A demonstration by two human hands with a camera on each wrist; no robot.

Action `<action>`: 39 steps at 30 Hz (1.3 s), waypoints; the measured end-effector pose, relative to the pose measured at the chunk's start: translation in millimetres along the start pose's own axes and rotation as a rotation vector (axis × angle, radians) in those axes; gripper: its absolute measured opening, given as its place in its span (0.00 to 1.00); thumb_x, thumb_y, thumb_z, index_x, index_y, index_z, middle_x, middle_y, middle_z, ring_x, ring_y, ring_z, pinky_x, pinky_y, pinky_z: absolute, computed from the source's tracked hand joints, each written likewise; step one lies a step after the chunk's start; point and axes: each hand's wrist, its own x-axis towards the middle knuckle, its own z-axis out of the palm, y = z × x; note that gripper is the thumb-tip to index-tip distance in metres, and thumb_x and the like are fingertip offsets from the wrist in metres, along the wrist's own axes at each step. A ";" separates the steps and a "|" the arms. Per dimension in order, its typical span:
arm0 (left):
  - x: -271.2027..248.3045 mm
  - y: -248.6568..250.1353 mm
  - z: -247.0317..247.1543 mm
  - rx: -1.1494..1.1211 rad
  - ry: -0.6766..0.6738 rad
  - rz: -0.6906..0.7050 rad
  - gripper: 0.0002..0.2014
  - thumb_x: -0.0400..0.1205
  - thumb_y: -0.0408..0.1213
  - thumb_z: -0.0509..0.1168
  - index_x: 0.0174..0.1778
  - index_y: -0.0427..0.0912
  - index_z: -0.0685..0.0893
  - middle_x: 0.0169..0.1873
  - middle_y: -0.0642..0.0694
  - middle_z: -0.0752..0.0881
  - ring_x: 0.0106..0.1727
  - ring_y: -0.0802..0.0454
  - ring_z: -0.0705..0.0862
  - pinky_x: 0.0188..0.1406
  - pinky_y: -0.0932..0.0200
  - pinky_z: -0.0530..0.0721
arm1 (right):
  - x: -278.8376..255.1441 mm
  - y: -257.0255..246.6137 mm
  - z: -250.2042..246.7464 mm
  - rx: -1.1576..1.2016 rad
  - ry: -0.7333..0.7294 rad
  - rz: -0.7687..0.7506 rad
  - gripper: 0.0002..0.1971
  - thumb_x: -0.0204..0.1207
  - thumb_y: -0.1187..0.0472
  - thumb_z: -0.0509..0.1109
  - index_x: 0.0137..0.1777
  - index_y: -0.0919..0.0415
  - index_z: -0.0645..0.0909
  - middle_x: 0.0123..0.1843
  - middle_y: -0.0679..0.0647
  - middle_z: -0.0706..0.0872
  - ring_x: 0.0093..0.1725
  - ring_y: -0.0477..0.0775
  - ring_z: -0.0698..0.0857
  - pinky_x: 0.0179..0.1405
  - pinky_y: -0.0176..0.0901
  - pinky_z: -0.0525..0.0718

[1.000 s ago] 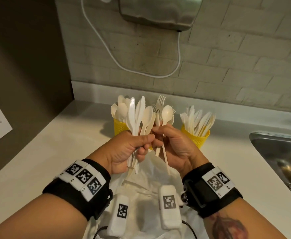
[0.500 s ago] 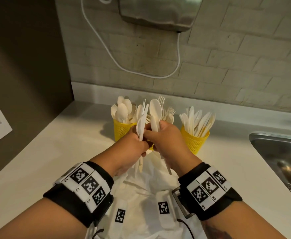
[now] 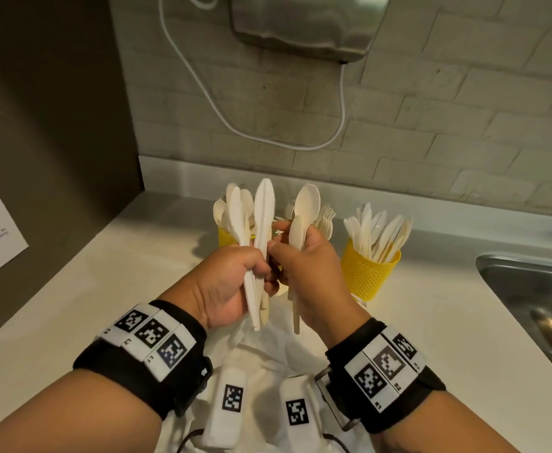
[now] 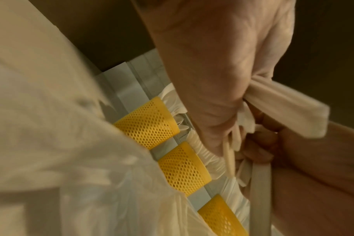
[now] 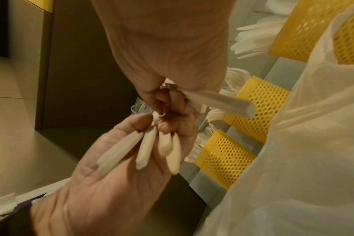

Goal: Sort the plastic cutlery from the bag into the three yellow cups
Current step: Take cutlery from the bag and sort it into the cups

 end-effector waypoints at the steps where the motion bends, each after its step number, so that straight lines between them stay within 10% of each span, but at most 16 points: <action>1: 0.3 -1.6 -1.4 -0.018 -0.002 -0.010 0.30 0.66 0.20 0.55 0.67 0.32 0.79 0.36 0.40 0.79 0.32 0.50 0.75 0.34 0.57 0.73 | 1.5 -0.4 -0.7 -0.019 -0.004 -0.006 0.14 0.76 0.70 0.71 0.59 0.55 0.81 0.39 0.54 0.86 0.30 0.49 0.83 0.27 0.39 0.81; 11: 0.3 -8.1 2.9 0.092 -0.006 -0.024 0.20 0.68 0.16 0.52 0.45 0.36 0.85 0.30 0.42 0.75 0.30 0.50 0.72 0.33 0.56 0.70 | 14.9 -3.6 -5.6 -0.482 0.005 -0.070 0.10 0.70 0.56 0.79 0.46 0.56 0.81 0.36 0.54 0.88 0.32 0.53 0.85 0.35 0.52 0.87; 16: 8.8 -18.6 10.7 0.116 0.172 0.016 0.21 0.74 0.16 0.48 0.53 0.31 0.82 0.30 0.41 0.77 0.30 0.51 0.75 0.29 0.57 0.77 | 15.9 -9.9 -2.3 -0.733 0.046 -0.224 0.11 0.74 0.60 0.70 0.31 0.53 0.74 0.28 0.50 0.82 0.26 0.44 0.78 0.23 0.37 0.73; 29: 24.7 -20.7 4.3 -0.009 0.527 0.056 0.16 0.89 0.49 0.57 0.41 0.42 0.77 0.30 0.45 0.82 0.19 0.58 0.64 0.13 0.68 0.64 | 42.7 -35.9 18.8 0.145 0.137 -0.202 0.08 0.81 0.68 0.66 0.57 0.58 0.78 0.40 0.51 0.84 0.45 0.52 0.85 0.56 0.54 0.86; 34: 24.9 -17.1 5.4 -0.014 0.461 0.074 0.21 0.79 0.62 0.65 0.47 0.46 0.88 0.33 0.43 0.87 0.31 0.49 0.82 0.32 0.57 0.78 | 23.3 -12.2 37.7 0.190 0.110 -0.098 0.06 0.84 0.70 0.64 0.56 0.61 0.77 0.42 0.56 0.86 0.42 0.49 0.88 0.51 0.51 0.89; 39: 21.2 -14.0 -8.6 0.021 0.622 0.137 0.13 0.85 0.48 0.63 0.40 0.45 0.83 0.21 0.50 0.73 0.19 0.56 0.67 0.18 0.61 0.65 | 23.6 -10.0 35.0 0.131 -0.089 0.090 0.04 0.82 0.63 0.68 0.49 0.61 0.84 0.39 0.53 0.87 0.45 0.52 0.86 0.50 0.51 0.86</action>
